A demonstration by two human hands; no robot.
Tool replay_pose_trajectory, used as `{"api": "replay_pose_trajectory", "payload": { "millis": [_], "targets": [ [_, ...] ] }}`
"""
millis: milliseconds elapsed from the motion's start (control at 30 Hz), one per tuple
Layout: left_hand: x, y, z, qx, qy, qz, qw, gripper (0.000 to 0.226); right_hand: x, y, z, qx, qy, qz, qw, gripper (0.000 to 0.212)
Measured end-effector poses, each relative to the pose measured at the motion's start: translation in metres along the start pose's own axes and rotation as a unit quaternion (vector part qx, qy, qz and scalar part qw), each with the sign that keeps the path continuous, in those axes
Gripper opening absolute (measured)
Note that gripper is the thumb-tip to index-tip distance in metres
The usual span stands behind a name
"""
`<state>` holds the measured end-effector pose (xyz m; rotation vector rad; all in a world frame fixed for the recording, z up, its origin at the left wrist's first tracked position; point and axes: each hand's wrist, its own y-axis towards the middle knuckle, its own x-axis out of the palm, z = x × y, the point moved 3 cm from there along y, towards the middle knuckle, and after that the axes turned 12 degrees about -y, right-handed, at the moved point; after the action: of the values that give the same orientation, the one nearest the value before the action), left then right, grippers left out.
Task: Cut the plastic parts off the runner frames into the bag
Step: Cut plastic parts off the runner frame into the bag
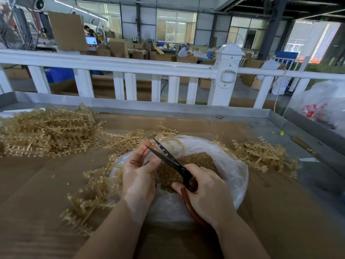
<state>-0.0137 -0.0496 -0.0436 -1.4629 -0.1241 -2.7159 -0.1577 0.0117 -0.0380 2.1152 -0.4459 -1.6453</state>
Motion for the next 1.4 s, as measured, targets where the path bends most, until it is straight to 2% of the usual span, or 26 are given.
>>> {"api": "replay_pose_trajectory", "payload": {
  "millis": [133, 367, 800, 1167, 1300, 1400],
  "targets": [
    [0.0011, -0.0009, -0.0008, 0.020, 0.053, -0.018, 0.998, 0.044, 0.0001, 0.0005, 0.0001, 0.000, 0.010, 0.000, 1.000, 0.046],
    [0.0025, -0.0013, 0.0001, 0.036, 0.075, -0.024, 0.996, 0.043, -0.0015, 0.0013, -0.0011, -0.013, 0.022, 0.005, 1.000, 0.042],
    [0.0022, -0.0017, -0.0016, 0.020, 0.030, -0.028, 0.999, 0.040, -0.0034, 0.0029, -0.0052, -0.032, 0.005, 0.011, 0.999, 0.037],
    [0.0020, -0.0041, 0.0012, 0.014, 0.017, -0.007, 1.000, 0.054, -0.0043, 0.0032, -0.0053, -0.036, -0.009, 0.012, 0.999, 0.037],
    [-0.0009, -0.0030, 0.0010, 0.011, 0.012, 0.012, 1.000, 0.042, -0.0038, 0.0034, -0.0048, -0.038, -0.002, 0.014, 0.999, 0.039],
    [-0.0024, -0.0018, 0.0001, 0.015, 0.024, 0.026, 0.999, 0.042, -0.0030, 0.0017, -0.0043, -0.039, 0.001, 0.014, 0.999, 0.039]
  ]
}}
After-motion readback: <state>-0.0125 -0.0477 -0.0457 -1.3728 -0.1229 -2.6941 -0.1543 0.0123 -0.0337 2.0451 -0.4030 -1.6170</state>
